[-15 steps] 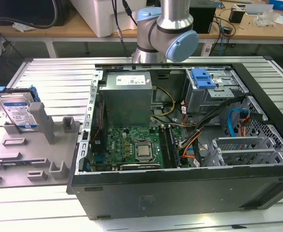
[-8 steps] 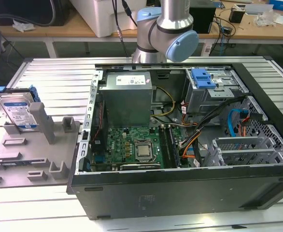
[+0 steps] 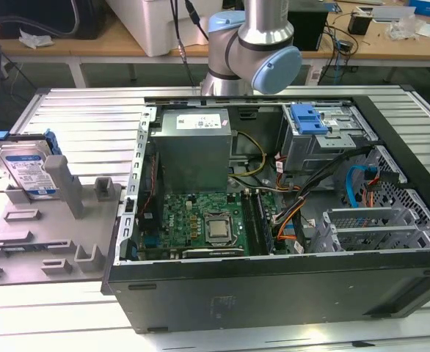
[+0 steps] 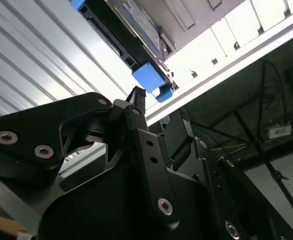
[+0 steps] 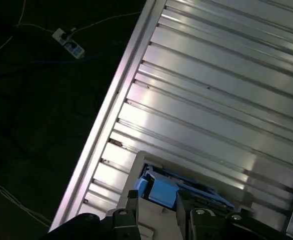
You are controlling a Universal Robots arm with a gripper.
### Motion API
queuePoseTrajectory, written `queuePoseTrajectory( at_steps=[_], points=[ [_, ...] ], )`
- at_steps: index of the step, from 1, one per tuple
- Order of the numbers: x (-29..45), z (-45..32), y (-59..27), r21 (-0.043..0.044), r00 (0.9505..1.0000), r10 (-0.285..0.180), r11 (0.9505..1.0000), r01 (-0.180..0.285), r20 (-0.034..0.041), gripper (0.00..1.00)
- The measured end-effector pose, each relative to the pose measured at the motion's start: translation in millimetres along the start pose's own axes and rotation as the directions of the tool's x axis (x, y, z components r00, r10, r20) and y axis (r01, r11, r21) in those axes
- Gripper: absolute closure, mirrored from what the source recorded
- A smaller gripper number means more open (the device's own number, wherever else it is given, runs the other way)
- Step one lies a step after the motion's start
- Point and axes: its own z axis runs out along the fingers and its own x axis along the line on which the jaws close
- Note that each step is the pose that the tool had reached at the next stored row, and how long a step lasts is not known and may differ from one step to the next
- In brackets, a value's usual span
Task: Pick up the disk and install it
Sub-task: 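Pick up the disk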
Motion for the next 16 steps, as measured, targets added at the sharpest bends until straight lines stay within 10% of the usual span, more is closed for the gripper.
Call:
queuePoseTrajectory(
  at_steps=[10,16],
  points=[
    [0.0,0.8,-0.1,0.0215,0.9826,-0.185,0.9825,0.185,0.0084,0.57],
    [0.0,1.3,-0.1,0.0331,0.9464,-0.323,0.9460,0.323,0.0049,0.57]
  ],
)
